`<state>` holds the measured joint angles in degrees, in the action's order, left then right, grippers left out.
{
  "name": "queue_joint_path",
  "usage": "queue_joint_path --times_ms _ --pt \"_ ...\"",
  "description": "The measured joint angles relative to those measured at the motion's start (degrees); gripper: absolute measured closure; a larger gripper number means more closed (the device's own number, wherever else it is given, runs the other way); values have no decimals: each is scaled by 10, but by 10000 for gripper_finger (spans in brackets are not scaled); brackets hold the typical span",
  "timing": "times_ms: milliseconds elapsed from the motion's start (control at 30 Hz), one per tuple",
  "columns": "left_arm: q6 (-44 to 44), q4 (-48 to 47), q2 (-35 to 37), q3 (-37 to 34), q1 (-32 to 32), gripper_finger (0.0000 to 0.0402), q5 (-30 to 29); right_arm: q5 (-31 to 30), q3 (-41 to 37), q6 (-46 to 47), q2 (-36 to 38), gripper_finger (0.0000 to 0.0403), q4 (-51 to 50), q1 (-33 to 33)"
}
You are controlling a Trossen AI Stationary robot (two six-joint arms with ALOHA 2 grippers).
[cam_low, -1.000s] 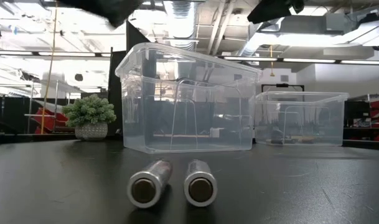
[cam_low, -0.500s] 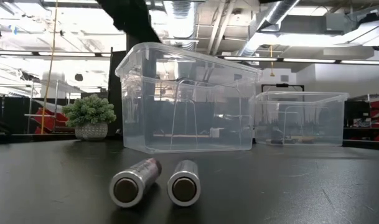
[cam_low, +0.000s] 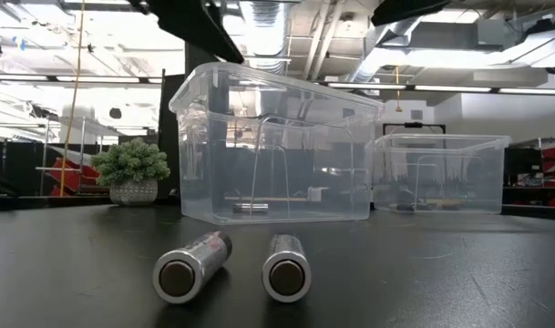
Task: Sort batteries
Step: Put the left silver battery into the bottom transparent bin
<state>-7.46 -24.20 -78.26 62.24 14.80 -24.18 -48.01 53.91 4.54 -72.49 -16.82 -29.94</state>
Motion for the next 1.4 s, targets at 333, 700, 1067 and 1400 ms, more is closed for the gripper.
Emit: queue_joint_path --times_ms 333,700,1067,1400 --pt "-156 85 -16 -15 141 151 103 0 0 -16 1 207 -3 14" --pt "-176 164 -189 -3 164 198 176 0 0 0 1 207 -5 27" --pt "-229 177 -300 59 165 207 243 0 0 1 1 207 -5 27" --pt "-280 117 -355 120 164 207 244 0 0 4 1 207 -5 26"
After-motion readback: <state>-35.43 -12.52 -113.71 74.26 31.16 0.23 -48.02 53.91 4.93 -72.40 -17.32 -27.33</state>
